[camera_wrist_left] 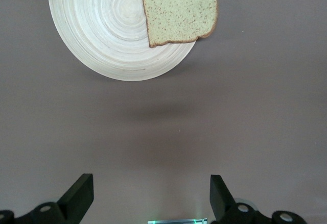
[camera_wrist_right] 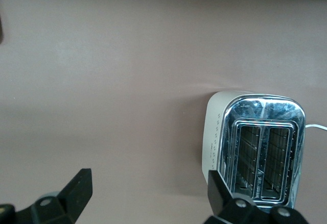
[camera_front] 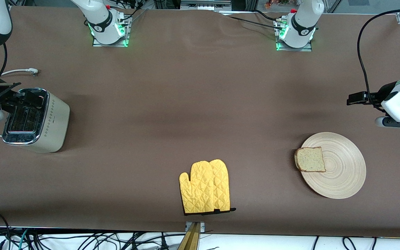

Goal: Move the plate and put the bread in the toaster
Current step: 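Lower the left gripper toward the wooden plate rim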

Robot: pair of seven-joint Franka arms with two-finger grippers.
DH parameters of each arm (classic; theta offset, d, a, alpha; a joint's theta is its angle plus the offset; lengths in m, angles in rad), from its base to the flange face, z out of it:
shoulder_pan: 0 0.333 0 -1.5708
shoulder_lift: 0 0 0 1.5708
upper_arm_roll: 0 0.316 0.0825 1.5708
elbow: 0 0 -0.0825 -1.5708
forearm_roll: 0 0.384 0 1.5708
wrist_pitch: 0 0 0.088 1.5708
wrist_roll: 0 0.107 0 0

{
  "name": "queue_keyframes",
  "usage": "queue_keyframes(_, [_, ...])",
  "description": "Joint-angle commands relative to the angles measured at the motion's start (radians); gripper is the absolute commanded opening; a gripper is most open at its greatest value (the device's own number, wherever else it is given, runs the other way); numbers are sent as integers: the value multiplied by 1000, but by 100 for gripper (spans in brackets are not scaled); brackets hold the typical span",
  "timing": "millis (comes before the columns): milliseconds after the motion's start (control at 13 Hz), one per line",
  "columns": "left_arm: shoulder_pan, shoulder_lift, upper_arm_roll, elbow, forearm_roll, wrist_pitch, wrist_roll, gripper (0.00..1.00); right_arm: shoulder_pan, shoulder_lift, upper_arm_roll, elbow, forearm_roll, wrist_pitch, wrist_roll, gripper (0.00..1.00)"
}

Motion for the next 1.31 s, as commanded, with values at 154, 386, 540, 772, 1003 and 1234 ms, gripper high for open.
queue_keyframes(154, [138,152,-6,70,-41,148,50,100,0,5,0,14,-7,-2,2,100])
queue_keyframes(386, [289,284,-6,178,-292,191,121,100,0,5,0,14,-7,-2,5,100])
queue_keyframes(540, [370,344,-5,196,-464,227,198,100,0,5,0,14,-7,-2,5,100])
queue_keyframes(772, [482,425,-7,192,-685,245,250,100,-2,8,0,14,-7,-2,5,100])
queue_keyframes(1003, [548,499,-5,178,-895,245,353,100,-2,8,-2,14,-7,-2,4,100])
queue_keyframes(1234, [581,577,-7,143,-963,244,509,100,-2,10,-3,14,-5,-2,4,100])
